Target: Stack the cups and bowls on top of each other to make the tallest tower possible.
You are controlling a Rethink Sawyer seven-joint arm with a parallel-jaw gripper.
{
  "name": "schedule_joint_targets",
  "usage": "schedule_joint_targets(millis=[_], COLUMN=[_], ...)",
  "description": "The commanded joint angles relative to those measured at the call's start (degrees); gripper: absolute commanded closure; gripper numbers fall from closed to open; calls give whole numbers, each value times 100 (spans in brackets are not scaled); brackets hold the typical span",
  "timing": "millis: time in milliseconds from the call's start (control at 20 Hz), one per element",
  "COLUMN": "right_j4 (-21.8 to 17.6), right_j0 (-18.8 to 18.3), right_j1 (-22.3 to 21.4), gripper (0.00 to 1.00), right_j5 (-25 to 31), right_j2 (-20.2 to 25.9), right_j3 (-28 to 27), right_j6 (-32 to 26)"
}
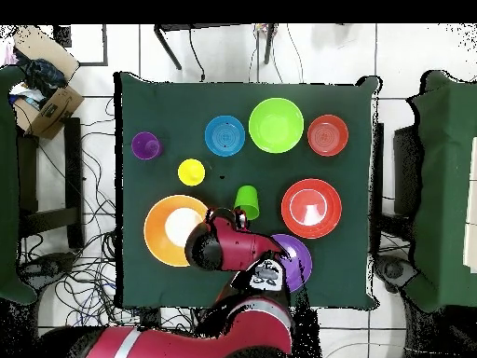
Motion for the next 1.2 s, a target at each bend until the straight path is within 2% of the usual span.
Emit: schedule_joint_targets(millis=[50,150,200,400,550,850,1050,1200], right_j4=[-63,21,98,306,375,588,869,1018], right_j0=[-40,-60,-91,167,226,396,330,417], right_j1=[-397,-556,-660,-1161,-1450,-1604,-1697,-1635], gripper=[100,100,100,100,100,100,100,100], right_j5=[888,1251,1666,3241,4069,5189,5333,5570], right_j2=[647,717,771,517,521,522,726,682], right_j3=[-69,2,30,-66,-142,-321,-287,-555], right_j6=[580,568,528,476,546,950,960,1121])
